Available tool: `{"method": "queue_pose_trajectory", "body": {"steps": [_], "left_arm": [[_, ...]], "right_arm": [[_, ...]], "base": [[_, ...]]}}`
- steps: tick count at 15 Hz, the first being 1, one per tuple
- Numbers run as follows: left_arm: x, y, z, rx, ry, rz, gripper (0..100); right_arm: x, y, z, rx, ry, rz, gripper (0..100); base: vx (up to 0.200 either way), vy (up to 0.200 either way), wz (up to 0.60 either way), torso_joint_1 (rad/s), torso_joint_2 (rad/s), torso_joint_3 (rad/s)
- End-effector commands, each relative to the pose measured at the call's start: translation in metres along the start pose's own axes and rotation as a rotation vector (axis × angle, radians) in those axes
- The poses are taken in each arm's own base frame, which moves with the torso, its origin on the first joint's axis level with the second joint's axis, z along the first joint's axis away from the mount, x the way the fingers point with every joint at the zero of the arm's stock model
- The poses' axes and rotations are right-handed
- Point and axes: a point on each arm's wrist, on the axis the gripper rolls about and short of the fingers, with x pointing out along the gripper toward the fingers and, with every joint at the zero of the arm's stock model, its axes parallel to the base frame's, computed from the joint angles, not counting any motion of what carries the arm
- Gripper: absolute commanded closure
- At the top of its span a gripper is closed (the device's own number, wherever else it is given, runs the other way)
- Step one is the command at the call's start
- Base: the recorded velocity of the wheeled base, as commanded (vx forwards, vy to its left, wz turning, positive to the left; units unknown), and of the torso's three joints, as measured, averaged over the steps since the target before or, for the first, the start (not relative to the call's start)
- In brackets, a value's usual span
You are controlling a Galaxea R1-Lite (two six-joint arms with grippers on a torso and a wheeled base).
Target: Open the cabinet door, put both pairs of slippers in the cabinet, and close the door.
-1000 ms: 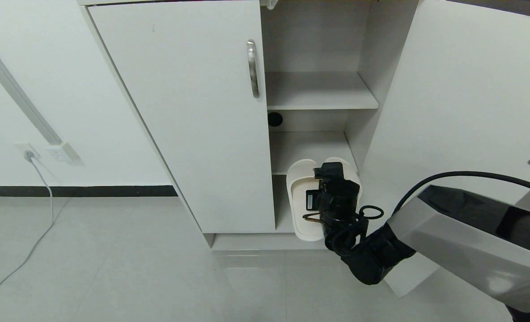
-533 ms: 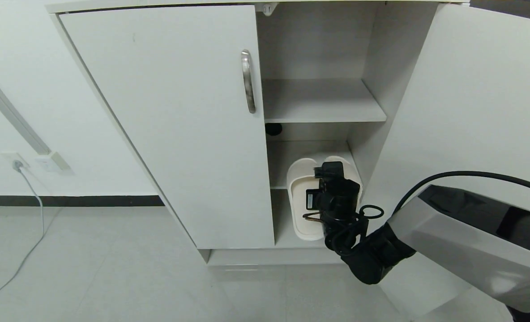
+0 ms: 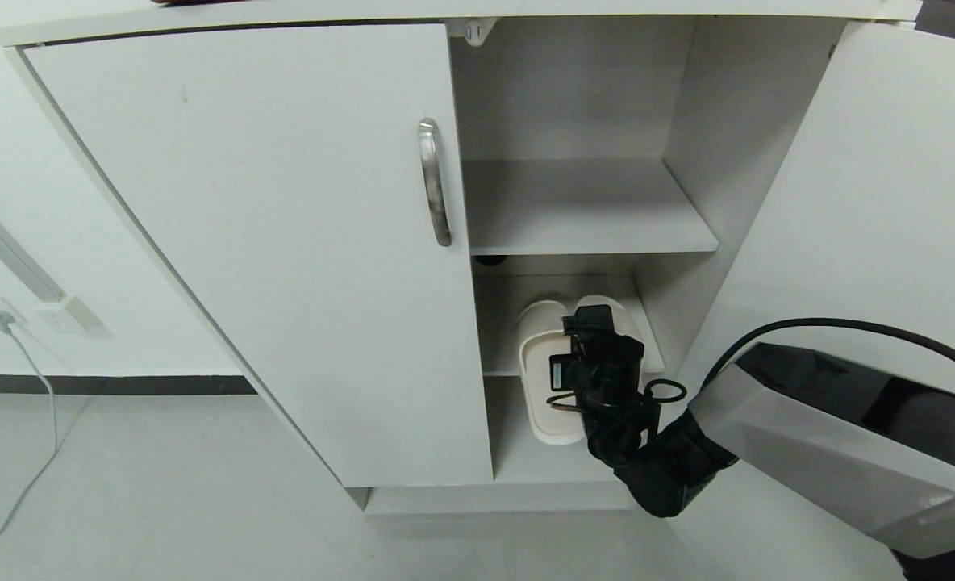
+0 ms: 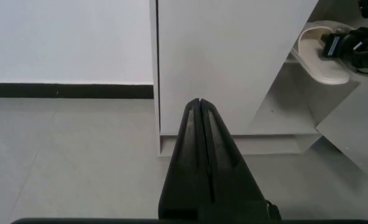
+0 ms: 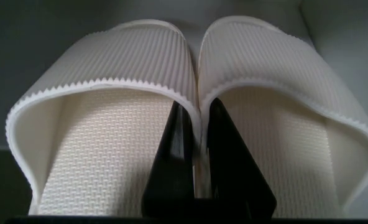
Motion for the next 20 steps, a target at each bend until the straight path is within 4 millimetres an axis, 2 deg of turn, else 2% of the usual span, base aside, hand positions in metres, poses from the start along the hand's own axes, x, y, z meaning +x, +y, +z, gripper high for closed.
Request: {"method": "queue_pose_trajectory", "body": {"steps": [1,4,10,15,20], "left_arm": [[0.000,0.000,0.000,0.000,0.001,0.004,100],[0.000,0.000,0.000,0.000,0.000,0.007,100],[0.000,0.000,0.000,0.000,0.001,0.007,100],[0.000,0.000,0.000,0.000,0.000,0.007,100],[0.000,0.000,0.000,0.000,0.000,0.007,100]], "right_arm": [[0.010,-0.005,-0.008,-0.007,0.008,-0.005,100],[0.028,-0.012,-0.004,-0.005,0.008,-0.035,100],[0.067,0.000,0.007,0.018,-0.028,-0.057,100],[0.083,0.000,0.018,0.037,-0.057,-0.074,100],[0.089,0.002,0.020,0.041,-0.064,-0.077,100]], "base": [[0.000,0.000,0.00,0.000,0.00,0.000],[0.000,0.000,0.00,0.000,0.00,0.000],[0.000,0.000,0.00,0.000,0.00,0.000],[0.000,0.000,0.00,0.000,0.00,0.000],[0.000,0.000,0.00,0.000,0.00,0.000]]}}
